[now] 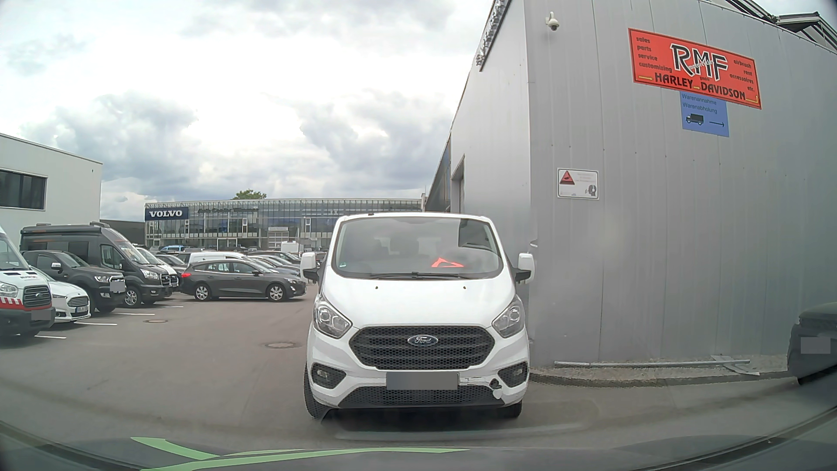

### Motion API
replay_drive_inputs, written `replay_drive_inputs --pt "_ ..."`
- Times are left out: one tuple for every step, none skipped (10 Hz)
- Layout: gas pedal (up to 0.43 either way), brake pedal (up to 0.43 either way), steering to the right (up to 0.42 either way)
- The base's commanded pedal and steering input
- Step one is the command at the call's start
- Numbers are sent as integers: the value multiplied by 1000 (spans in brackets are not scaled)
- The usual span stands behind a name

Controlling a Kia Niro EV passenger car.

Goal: Follow the waypoints while adhering to traffic rules and regulations

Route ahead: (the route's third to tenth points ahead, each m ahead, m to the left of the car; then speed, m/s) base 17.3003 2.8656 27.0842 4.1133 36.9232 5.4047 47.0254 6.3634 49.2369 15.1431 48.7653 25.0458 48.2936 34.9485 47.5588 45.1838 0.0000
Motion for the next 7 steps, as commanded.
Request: replay_drive_inputs --pt "0 457 -462" --pt "0 457 -462" --pt "0 457 -462" --pt "0 457 -462" --pt "0 457 -462" --pt "0 457 -462" --pt "0 457 -463"
